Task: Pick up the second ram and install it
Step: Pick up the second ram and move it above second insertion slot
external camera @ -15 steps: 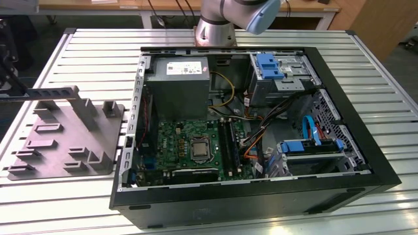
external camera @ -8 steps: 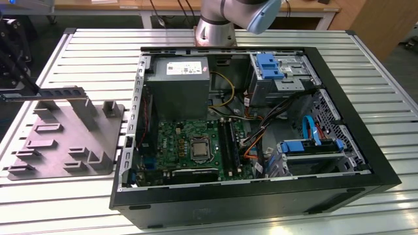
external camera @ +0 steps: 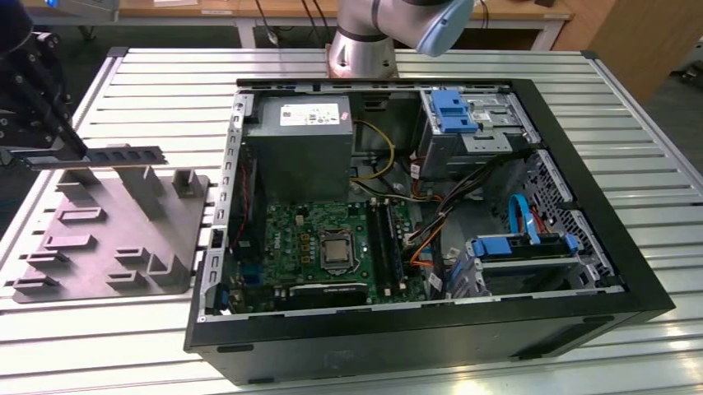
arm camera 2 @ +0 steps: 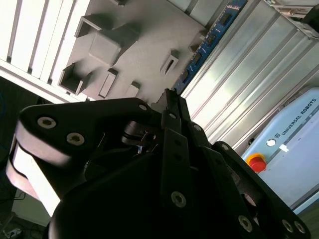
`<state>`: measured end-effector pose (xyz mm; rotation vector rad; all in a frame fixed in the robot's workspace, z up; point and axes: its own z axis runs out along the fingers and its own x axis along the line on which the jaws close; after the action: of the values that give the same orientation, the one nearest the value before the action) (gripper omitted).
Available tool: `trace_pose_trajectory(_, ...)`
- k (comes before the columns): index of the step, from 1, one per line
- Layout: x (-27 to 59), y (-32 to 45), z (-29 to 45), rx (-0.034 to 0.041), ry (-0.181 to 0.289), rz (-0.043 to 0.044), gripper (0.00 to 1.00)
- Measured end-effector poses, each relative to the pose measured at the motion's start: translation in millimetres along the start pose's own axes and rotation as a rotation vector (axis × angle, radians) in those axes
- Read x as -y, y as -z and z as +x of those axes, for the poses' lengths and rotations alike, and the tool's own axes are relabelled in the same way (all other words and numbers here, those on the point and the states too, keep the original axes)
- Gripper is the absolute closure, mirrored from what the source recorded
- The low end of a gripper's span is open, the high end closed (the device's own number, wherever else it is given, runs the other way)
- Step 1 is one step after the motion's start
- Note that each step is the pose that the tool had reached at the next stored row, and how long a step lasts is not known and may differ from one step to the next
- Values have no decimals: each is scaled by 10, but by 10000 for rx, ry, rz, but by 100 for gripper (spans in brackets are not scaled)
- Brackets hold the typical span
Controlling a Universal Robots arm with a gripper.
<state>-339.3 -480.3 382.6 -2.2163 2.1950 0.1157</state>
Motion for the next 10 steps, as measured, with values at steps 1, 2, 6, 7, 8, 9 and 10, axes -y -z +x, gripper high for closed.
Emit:
trace_pose_trajectory(1, 24, 0, 0, 1, 0, 1, 87)
trace_pose_trajectory(2, 50, 1, 0, 2, 0, 1, 87)
trace_pose_trajectory(6, 157, 6, 1, 1, 0, 1, 87)
trace_pose_trajectory(7, 182, 6, 2, 1, 1, 0, 87)
trace_pose_trajectory(8, 207, 8, 2, 1, 0, 0, 87)
trace_pose_trajectory(9, 232, 8, 2, 1, 0, 1, 87)
trace_pose_trajectory(10, 256, 9, 2, 1, 0, 1, 87)
